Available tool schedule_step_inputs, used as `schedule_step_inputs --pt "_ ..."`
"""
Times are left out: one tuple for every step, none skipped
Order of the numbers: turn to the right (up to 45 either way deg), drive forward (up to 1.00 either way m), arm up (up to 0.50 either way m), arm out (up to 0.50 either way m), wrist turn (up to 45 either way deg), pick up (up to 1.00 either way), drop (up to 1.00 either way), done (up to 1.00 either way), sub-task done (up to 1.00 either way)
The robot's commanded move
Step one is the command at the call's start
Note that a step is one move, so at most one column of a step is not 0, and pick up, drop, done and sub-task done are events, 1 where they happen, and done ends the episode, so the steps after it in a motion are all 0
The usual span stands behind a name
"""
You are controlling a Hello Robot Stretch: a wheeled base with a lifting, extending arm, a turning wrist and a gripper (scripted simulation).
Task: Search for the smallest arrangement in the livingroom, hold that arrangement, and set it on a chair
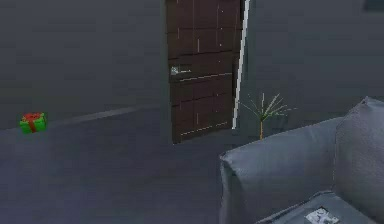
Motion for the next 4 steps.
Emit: schedule_step_inputs --pt "12.0 0.00 0.00 0.00 0.0 0.00 0.00 0.00 0.00" --pt "0.0 0.35 0.00 0.00 0.0 0.00 0.00 0.00 0.00" --pt "-39.0 0.00 0.00 0.00 0.0 0.00 0.00 0.00 0.00" --pt "0.0 0.00 0.50 0.00 0.0 0.00 0.00 0.00 0.00"
